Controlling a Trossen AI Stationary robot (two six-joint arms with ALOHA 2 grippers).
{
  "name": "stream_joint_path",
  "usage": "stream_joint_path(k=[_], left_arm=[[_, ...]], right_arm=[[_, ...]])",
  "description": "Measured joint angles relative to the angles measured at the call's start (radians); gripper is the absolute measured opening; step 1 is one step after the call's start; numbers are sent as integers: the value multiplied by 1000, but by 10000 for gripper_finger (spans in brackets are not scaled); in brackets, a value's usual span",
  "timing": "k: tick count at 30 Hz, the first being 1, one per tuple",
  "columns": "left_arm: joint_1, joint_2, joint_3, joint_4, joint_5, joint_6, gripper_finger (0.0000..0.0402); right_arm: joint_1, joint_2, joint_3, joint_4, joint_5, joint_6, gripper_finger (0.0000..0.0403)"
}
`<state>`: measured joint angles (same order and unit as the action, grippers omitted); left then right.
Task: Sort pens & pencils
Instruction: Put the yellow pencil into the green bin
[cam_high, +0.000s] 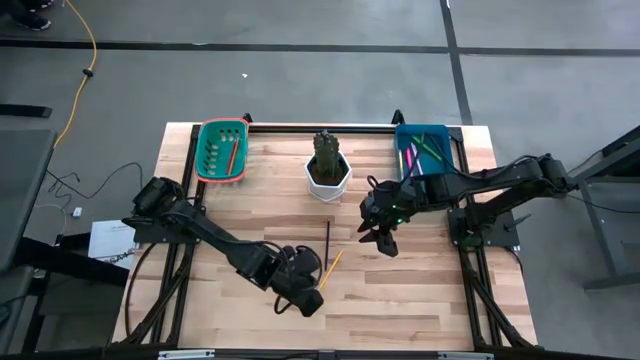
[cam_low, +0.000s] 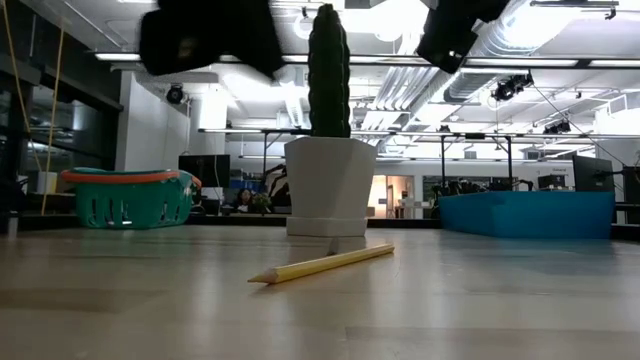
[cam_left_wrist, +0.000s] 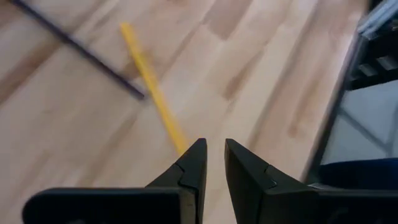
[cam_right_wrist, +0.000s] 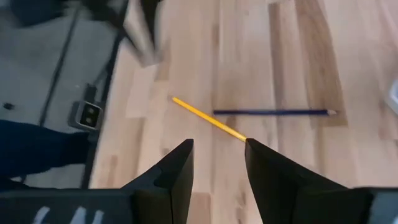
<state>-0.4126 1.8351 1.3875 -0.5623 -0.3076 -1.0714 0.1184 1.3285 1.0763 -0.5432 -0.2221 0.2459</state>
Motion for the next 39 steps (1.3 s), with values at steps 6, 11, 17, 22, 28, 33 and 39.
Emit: stream_joint_path(k=[6,11,17,22,28,33,39], left_arm=[[0,35,43,-91,23,-7,46],[0,62,73,-83,40,-10,46],[0,104,81,-22,52,-18,46],[0,134,77,-38,80,-26,46],[1,161,75,-17,80,-37,46],[1,178,78,-6,79,-51,46],[2,209,77,-2,92,-60,46]], right_arm=[[1,0,0,5,-21,-39,136],[20,1,0,24,-21,-45,136],[33,2,0,23,-5,-45,136],[33,2,0,25,5,-45,136],[33,2,0,25,5,-45,136],[33,2,0,27,6,-45,136],[33,2,0,31,12,-45,136]])
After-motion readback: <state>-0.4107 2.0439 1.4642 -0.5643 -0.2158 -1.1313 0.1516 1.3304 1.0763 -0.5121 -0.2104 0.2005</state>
